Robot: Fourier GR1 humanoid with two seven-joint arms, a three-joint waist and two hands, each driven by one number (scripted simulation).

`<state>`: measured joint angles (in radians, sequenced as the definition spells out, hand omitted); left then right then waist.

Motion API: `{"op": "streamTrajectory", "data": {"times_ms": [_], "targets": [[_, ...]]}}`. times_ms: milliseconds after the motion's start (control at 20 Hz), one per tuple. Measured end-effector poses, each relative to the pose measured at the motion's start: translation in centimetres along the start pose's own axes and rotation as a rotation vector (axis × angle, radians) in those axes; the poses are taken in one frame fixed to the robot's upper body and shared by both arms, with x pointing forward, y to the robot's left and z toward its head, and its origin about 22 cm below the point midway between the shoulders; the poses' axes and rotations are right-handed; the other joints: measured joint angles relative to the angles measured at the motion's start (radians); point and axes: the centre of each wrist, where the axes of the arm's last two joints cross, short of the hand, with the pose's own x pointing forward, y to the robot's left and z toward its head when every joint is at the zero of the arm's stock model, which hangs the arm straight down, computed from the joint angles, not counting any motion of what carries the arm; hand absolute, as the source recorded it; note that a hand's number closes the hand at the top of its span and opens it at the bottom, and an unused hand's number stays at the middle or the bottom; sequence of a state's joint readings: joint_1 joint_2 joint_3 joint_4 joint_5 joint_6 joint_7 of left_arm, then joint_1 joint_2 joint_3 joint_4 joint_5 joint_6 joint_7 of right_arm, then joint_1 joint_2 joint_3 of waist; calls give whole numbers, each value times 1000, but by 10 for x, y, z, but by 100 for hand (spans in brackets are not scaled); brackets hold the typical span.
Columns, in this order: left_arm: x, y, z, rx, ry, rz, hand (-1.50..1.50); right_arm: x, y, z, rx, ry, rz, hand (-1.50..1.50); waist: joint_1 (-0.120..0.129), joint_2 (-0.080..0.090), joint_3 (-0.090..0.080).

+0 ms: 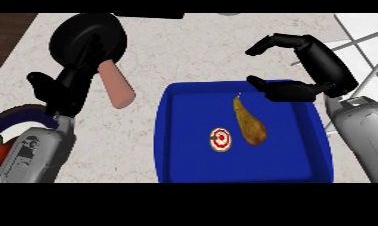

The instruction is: Pick the pear from the tray and place it in the tiered shelf

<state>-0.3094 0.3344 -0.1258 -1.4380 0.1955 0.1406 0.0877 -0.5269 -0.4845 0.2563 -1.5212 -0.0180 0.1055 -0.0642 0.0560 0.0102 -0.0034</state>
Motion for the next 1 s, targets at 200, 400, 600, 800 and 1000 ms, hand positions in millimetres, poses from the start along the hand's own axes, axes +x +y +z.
{"op": "streamTrajectory", "data": {"times_ms": [200,400,600,800,1000], "targets": [[0,9,0,16,40,43,0,-12,10,-19,175,6,-144,-150,-5,1,3],[3,17,3,35,77,63,0,0,5,-34,352,-36,-150,-150,-26,-6,3],[2,21,8,48,94,68,0,27,3,-44,534,17,-11,-150,-39,-13,2],[-1,20,8,56,104,64,0,63,11,-52,693,76,286,-150,-50,-20,0],[-4,19,9,54,107,65,0,101,27,-52,750,66,666,-150,-50,-23,0]]}}
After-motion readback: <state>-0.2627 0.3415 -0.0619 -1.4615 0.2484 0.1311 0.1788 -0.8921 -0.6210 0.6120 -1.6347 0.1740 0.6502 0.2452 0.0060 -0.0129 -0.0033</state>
